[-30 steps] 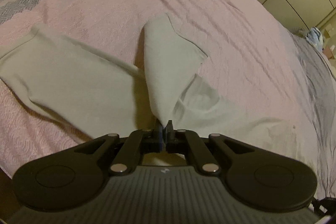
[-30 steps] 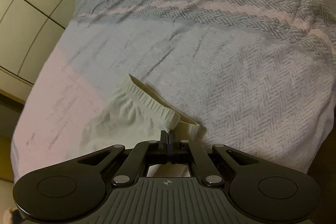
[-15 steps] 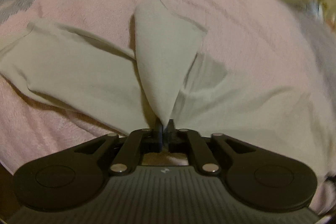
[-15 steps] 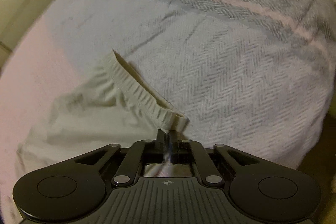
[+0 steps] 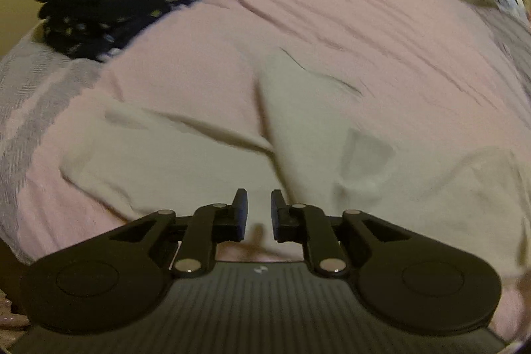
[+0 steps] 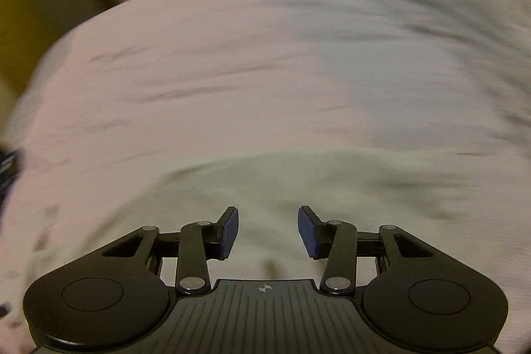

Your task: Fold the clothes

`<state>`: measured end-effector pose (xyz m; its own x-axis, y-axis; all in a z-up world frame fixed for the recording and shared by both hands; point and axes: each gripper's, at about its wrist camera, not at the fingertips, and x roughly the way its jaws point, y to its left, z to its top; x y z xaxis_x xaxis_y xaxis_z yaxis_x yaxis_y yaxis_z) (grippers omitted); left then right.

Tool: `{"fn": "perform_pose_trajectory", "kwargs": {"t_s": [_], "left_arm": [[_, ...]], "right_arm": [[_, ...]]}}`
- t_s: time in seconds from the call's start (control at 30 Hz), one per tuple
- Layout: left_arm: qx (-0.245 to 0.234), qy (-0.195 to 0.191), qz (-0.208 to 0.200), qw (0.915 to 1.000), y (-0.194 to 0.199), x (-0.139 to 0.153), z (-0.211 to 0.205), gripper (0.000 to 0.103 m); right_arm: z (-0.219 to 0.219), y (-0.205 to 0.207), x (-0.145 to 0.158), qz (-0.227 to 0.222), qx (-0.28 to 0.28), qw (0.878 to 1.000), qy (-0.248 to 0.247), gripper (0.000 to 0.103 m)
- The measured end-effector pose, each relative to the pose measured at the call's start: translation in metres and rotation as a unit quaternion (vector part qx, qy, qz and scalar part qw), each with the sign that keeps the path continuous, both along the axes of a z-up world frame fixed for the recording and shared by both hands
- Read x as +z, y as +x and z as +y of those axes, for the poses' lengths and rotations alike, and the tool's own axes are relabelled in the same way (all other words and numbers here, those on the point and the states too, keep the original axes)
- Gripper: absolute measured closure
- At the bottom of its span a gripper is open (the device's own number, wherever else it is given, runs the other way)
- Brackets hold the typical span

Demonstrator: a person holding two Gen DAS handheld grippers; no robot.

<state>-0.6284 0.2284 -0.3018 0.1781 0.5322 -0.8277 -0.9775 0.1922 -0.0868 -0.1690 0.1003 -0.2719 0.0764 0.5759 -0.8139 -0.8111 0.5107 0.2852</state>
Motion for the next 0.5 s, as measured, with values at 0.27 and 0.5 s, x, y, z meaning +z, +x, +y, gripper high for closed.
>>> {"fn": "perform_pose_trajectory", "kwargs": {"t_s": [0.27, 0.5], "left_arm": [[0.026, -0.009, -0.029, 0.9992, -0.071, -0.049, 0.099, 0.091], [0.068, -0.038, -0.084, 0.9934, -0.145, -0.031, 0.112, 0.091]], "right_arm": [[0.111, -0.110, -0.029, 0.158, 0.065, 0.984, 0.056, 0.058], [0.173, -0.178, -0.073, 0.299, 0.035, 0.953, 0.029, 0.058]]}}
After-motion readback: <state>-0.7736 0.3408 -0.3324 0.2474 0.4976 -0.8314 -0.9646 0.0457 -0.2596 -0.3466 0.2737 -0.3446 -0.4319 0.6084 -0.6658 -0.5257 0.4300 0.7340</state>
